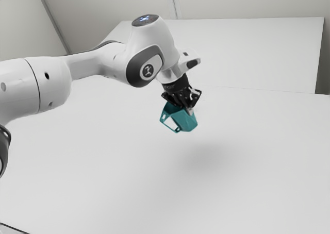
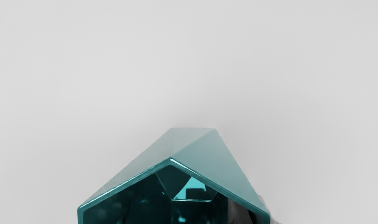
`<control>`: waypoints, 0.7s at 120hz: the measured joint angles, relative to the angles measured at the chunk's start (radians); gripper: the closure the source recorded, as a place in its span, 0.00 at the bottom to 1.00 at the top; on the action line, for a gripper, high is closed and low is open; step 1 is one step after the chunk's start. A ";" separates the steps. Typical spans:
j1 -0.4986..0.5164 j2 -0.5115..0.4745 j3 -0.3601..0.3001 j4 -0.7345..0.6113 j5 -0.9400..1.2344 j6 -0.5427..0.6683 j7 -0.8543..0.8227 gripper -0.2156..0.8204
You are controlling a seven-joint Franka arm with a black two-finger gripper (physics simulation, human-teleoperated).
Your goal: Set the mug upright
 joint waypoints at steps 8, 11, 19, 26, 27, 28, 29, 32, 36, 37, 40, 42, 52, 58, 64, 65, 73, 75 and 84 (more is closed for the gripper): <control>0.026 -0.040 -0.001 -0.054 0.013 -0.012 -0.004 0.95; 0.035 -0.052 -0.002 -0.073 0.016 -0.014 -0.004 0.95; 0.056 -0.082 -0.003 -0.118 0.022 -0.019 -0.006 0.96; 0.068 -0.112 -0.004 -0.160 0.026 -0.020 -0.007 0.96; 0.071 -0.116 -0.004 -0.166 0.026 -0.020 -0.007 0.96; 0.073 -0.120 -0.005 -0.173 0.027 -0.020 -0.007 0.96; 0.075 -0.125 -0.005 -0.181 0.027 -0.019 -0.006 0.96; 0.080 -0.137 -0.005 -0.202 0.028 -0.015 -0.006 0.96; 0.088 -0.152 -0.006 -0.232 0.029 -0.009 -0.005 0.96; 0.089 -0.155 -0.006 -0.239 0.029 -0.008 -0.005 0.96; 0.095 -0.165 -0.006 -0.256 0.029 -0.004 -0.004 0.96; 0.099 -0.172 -0.006 -0.269 0.030 -0.002 -0.003 0.96; 0.119 -0.201 -0.007 -0.320 0.031 0.007 0.001 0.96; 0.134 -0.209 -0.007 -0.336 0.032 0.011 0.006 0.96; 0.149 -0.213 -0.007 -0.346 0.034 0.013 0.011 0.96; 0.152 -0.213 -0.007 -0.348 0.035 0.014 0.012 0.96; 0.169 -0.213 -0.007 -0.354 0.038 0.017 0.020 0.96; 0.172 -0.213 -0.006 -0.356 0.039 0.017 0.023 0.96; 0.184 -0.213 -0.005 -0.367 0.045 0.019 0.032 0.96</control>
